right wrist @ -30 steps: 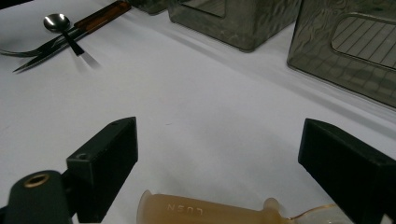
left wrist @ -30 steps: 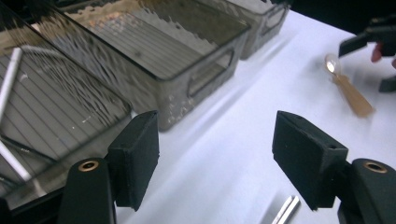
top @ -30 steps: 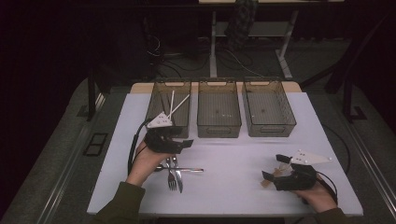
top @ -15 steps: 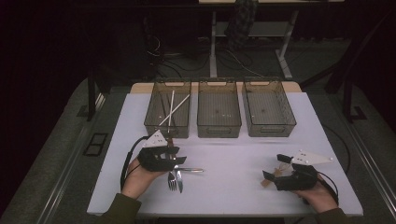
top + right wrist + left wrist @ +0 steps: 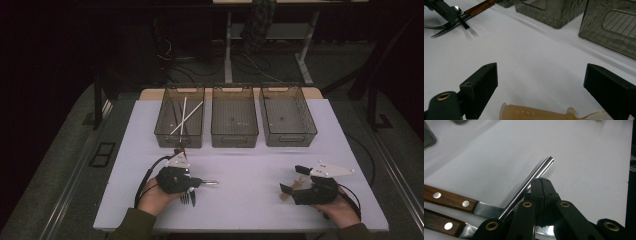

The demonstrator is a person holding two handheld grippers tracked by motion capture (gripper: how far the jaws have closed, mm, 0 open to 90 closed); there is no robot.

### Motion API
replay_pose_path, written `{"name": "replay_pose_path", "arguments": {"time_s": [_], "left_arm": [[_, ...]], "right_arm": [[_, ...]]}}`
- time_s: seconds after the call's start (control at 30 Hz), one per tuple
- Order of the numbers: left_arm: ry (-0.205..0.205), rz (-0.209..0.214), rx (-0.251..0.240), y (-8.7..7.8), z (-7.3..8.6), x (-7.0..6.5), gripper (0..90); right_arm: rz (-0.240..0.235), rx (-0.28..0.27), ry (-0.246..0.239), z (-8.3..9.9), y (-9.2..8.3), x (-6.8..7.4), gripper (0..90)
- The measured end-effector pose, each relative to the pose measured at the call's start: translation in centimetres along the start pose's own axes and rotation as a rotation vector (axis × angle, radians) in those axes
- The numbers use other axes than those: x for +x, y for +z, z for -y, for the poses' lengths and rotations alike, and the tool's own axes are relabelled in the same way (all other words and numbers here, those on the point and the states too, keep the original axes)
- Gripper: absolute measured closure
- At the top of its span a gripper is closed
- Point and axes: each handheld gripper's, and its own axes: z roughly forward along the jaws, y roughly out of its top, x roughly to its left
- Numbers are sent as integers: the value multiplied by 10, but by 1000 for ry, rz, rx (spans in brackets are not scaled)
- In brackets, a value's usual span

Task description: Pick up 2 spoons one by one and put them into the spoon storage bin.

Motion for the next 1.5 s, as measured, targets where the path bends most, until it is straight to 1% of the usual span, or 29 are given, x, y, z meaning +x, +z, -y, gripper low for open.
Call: {"name": "replay_pose_path", "arguments": {"time_s": [0.07,0.13,0.23,0.47,0.6,0.67,0.83,0.93,1.0,1.1,1.2,1.37,1.5], "left_arm": [[1,6,10,3,0,1,889],[7,5,24,5,1,3,889],[2,1,36,8,1,5,889],[8,-27,52,13,2,8,889],[1,-39,37,14,1,13,889],[2,-61,35,14,0,14,889],[-7,-93,16,13,-2,21,889],[-16,-102,8,13,-2,24,889],[-24,-92,2,12,-1,25,889],[-34,-75,-34,6,-2,25,871],[-54,-77,-86,-9,-1,26,835],[-99,-101,-140,-32,9,32,742],[-134,-120,-158,-45,18,36,646]], "right_arm": [[0,3,0,0,1,0,117],[-1,4,1,0,2,0,117],[-2,7,-1,1,2,-1,117],[-1,8,-1,1,2,0,117],[0,7,-2,1,2,0,117],[0,9,0,1,3,0,117],[0,10,-3,1,3,0,118],[-2,11,-4,1,3,0,117],[-1,12,-4,1,3,0,117],[-2,11,-5,1,3,0,117],[-2,8,-4,1,3,0,117],[-2,12,-4,1,3,0,117],[-1,7,-3,1,2,0,118]]}}
